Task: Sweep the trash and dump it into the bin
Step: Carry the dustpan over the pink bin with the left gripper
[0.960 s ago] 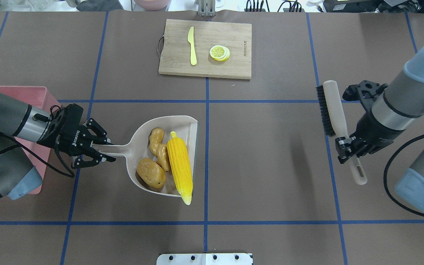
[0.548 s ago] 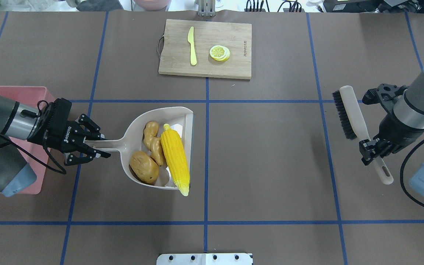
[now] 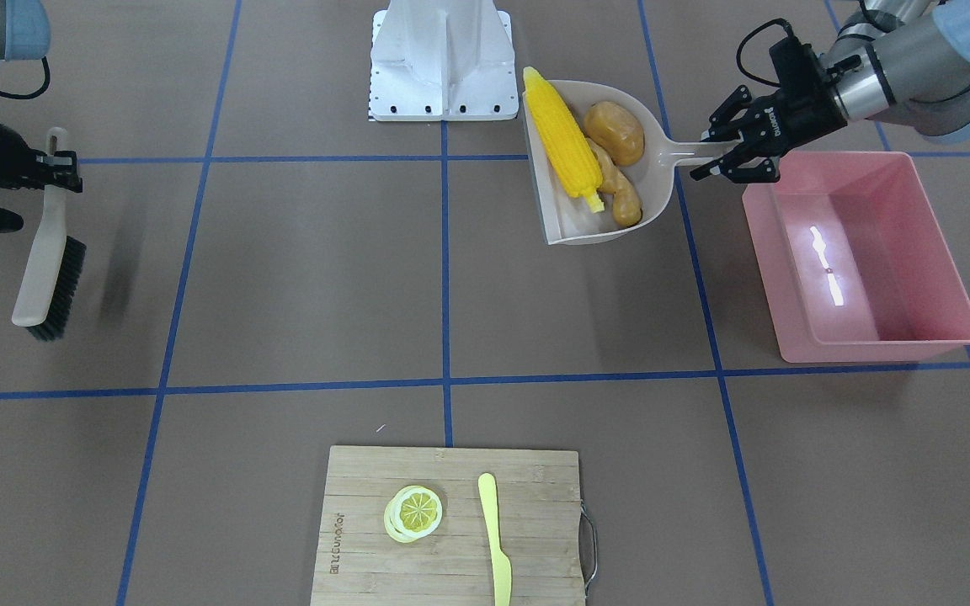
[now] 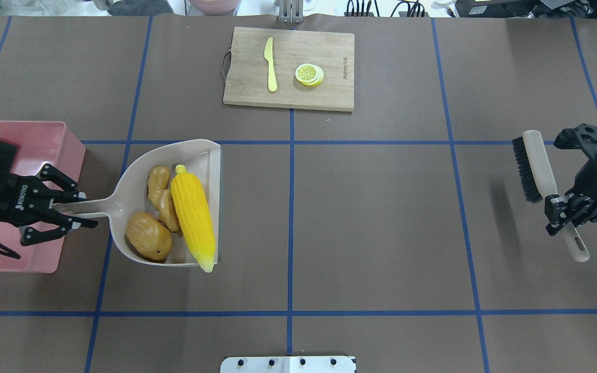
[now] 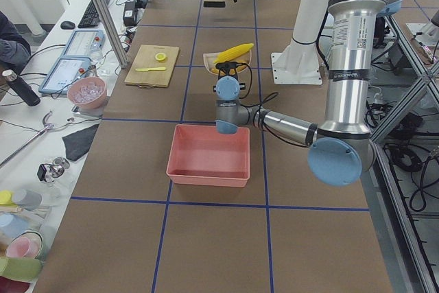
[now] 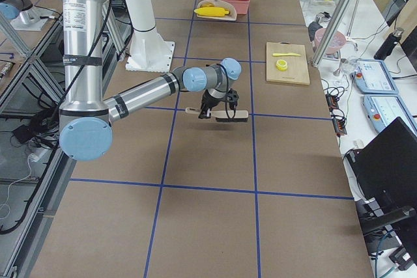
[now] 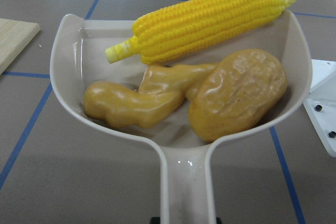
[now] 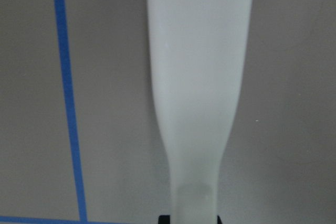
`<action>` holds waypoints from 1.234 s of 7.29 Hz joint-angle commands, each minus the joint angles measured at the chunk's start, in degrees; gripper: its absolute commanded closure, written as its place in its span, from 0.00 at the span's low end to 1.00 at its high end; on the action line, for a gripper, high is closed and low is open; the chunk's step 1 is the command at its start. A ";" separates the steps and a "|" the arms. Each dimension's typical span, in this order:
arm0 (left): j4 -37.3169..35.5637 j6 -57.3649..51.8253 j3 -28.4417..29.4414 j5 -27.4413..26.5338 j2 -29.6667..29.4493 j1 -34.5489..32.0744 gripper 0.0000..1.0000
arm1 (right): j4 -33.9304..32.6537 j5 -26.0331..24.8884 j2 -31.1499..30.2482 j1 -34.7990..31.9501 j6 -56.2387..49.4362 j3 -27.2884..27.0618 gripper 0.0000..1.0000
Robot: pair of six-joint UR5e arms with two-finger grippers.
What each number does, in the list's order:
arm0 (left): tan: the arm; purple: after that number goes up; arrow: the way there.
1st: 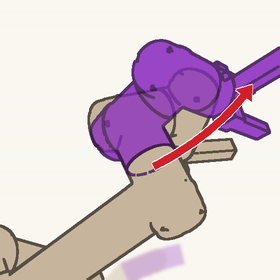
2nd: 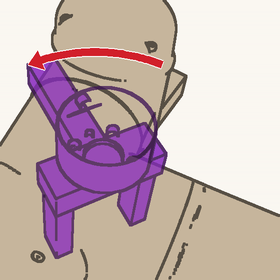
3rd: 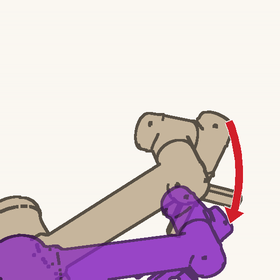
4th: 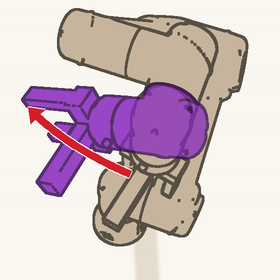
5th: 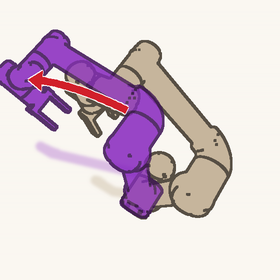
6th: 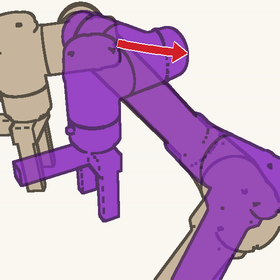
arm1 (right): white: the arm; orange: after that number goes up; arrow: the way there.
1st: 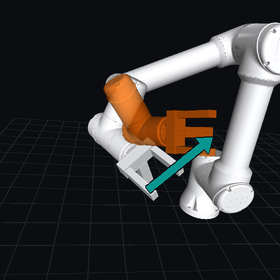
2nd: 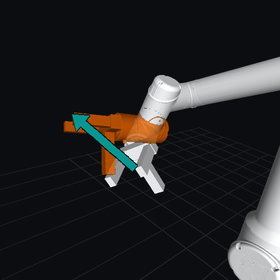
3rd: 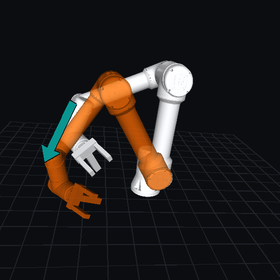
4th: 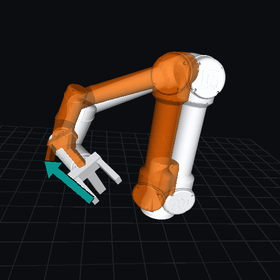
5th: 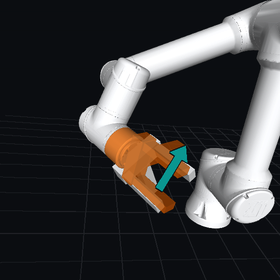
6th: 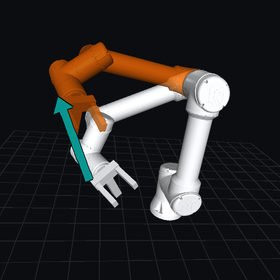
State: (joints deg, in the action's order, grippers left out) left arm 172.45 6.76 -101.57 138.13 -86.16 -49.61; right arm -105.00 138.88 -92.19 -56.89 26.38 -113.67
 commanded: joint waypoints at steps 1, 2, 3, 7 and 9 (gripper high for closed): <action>4.36 2.10 -3.11 -0.06 10.01 -5.64 1.00 | 1.72 0.08 -0.62 -2.78 -0.63 4.31 1.00; 6.38 4.46 -2.76 0.12 13.00 -9.76 1.00 | 2.25 0.16 -0.71 -4.53 -1.24 6.51 1.00; 7.01 6.31 -2.58 0.47 16.08 -13.54 1.00 | 4.17 0.51 -0.89 -4.98 -1.16 8.18 1.00; 8.25 10.46 -1.36 1.08 27.34 -27.52 1.00 | 5.42 1.48 -0.98 -4.90 -2.74 9.96 1.00; 8.16 10.20 2.05 1.26 29.90 -31.58 1.00 | 5.51 2.45 -1.15 -4.81 -4.40 10.66 1.00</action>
State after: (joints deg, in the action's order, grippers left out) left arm 180.60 17.02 -101.81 139.24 -57.87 -78.68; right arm -99.54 140.93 -93.20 -61.75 22.92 -103.40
